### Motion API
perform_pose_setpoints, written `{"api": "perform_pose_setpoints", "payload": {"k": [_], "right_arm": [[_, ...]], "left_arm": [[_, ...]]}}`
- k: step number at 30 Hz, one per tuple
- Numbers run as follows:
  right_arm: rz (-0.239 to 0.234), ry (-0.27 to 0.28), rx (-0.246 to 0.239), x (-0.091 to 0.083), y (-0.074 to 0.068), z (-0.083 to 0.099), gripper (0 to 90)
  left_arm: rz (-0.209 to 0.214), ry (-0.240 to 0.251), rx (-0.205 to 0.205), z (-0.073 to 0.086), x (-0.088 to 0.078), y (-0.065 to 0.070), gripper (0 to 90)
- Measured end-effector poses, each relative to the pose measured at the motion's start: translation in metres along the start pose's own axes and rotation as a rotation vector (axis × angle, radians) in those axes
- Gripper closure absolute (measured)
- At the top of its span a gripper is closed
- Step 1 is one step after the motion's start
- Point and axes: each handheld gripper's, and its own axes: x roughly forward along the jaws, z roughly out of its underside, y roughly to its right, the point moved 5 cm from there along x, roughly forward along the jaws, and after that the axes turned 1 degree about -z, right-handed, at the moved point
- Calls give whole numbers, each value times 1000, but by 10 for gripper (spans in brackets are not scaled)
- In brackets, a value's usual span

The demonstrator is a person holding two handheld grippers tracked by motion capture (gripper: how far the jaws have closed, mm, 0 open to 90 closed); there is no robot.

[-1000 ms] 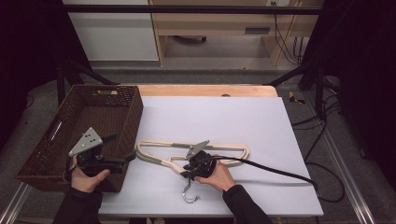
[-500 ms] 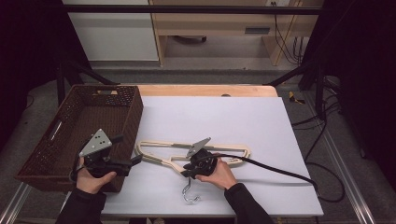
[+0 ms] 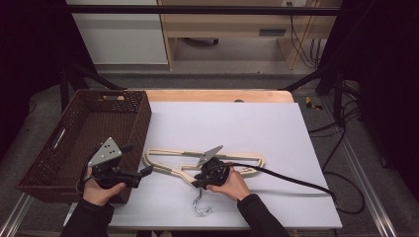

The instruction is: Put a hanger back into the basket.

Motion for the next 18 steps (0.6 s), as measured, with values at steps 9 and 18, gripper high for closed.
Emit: {"api": "perform_pose_setpoints", "payload": {"k": [9, 18], "right_arm": [[16, 3, 17, 2, -1, 0, 703], [12, 18, 1, -2, 0, -2, 711]], "left_arm": [[1, -1, 3, 0, 0, 1, 33], [7, -8, 8, 1, 2, 2, 34]]}}
